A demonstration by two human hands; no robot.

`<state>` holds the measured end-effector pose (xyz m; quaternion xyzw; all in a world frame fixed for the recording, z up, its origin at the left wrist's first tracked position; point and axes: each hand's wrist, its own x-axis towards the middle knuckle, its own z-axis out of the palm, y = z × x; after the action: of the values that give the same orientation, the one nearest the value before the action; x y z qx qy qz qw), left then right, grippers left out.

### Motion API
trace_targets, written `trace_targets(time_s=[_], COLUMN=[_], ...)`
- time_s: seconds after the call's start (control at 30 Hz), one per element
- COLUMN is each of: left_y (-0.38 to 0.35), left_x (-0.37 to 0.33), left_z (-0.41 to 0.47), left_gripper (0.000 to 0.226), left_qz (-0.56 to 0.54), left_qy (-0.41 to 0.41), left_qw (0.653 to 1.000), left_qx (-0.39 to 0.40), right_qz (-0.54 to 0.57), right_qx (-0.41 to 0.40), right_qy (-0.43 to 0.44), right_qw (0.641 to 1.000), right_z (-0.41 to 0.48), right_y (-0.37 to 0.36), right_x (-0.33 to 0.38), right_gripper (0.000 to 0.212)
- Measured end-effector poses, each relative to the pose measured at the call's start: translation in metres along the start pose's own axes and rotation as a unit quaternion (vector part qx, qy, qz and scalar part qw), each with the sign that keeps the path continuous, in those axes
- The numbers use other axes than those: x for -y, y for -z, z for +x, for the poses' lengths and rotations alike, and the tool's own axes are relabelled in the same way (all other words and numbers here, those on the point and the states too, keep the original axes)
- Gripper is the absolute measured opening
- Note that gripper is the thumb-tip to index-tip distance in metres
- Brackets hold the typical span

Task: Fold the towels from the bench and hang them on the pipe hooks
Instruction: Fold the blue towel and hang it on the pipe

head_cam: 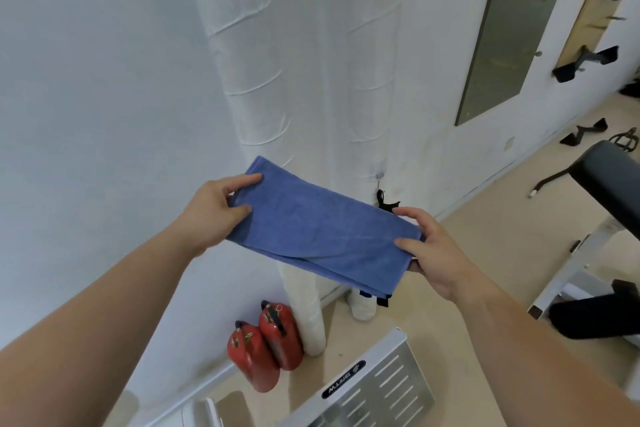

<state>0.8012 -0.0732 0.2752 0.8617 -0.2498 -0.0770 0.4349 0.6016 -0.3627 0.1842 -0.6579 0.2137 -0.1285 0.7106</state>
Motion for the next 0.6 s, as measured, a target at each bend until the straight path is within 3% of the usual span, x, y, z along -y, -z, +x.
trace_targets(time_s=[0.13, 0.23, 0.37, 0.47, 0.6], left_y=[-0.026, -0.056, -0.092, -0.105, -0.116], left_x=[0.006, 0.004, -0.007, -0.009, -0.013], left_z=[-0.024, -0.042, -0.062, -0.076, -0.086], left_gripper=[0.058, 0.063, 0.075, 0.086, 0.07], left_qz=[-0.05, -0.05, -0.038, -0.02, -0.048], left_qy=[-0.008, -0.066, -0.128, -0.156, -0.166], left_qw=[0.999, 0.996, 0.99, 0.986, 0.983], left_qx=[0.013, 0.032, 0.049, 0.054, 0.069], right_qz=[-0.096, -0.154, -0.13, -0.115, -0.055], right_qx=[-0.112, -0.067, 0.017, 0.009, 0.007], right_qy=[0.048, 0.08, 0.07, 0.072, 0.063], right_qw=[0.988, 0.983, 0.989, 0.991, 0.996], right_z=[-0.004, -0.01, -0.015, -0.019, -0.018], right_y=[-0.014, -0.036, -0.061, -0.073, -0.081], right_x=[0.009, 0.02, 0.029, 0.031, 0.025], right_gripper=[0.055, 0.055, 0.054, 0.049, 0.042])
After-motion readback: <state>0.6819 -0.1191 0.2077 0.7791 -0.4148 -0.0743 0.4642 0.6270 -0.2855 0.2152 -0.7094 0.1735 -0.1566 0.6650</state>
